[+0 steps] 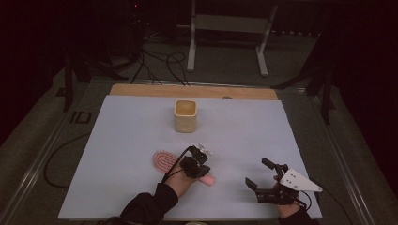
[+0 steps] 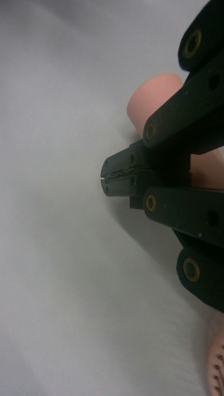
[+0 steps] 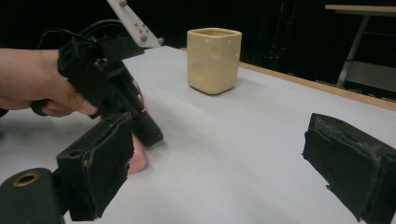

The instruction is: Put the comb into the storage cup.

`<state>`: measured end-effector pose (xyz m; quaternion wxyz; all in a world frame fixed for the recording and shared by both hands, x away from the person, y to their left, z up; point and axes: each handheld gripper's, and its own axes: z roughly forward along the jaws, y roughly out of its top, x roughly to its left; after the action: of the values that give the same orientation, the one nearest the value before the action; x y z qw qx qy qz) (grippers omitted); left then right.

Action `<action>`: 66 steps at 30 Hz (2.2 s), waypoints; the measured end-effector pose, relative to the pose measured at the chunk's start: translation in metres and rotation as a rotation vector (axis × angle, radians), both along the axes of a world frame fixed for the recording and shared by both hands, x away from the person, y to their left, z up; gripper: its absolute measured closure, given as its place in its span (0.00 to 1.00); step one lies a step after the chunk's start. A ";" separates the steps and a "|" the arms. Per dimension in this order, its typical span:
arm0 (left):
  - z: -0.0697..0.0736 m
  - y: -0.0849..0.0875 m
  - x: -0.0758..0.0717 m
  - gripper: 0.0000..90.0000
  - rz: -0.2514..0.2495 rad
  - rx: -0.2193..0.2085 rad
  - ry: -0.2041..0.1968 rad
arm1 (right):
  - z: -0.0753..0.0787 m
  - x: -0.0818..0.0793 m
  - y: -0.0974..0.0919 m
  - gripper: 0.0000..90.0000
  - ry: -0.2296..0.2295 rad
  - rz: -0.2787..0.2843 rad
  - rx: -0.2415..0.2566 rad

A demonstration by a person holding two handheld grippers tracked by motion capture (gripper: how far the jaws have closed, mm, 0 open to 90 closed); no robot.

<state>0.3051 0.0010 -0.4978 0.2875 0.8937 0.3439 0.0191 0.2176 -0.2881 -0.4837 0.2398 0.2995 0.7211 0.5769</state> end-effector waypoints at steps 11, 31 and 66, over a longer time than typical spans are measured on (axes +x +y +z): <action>0.003 0.015 -0.017 1.00 -0.020 0.004 -0.005 | 0.000 0.000 0.000 0.09 -0.004 0.002 -0.002; 0.007 0.051 -0.043 1.00 -0.048 0.058 0.017 | 0.000 0.000 0.000 0.09 0.004 -0.002 0.000; 0.017 0.138 -0.051 1.00 -0.008 0.232 0.089 | 0.000 0.000 0.001 0.09 0.008 -0.003 0.001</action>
<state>0.2543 0.1386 -0.4806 0.1668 0.9223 0.3481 0.0180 0.2176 -0.2873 -0.4842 0.2378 0.3029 0.7214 0.5755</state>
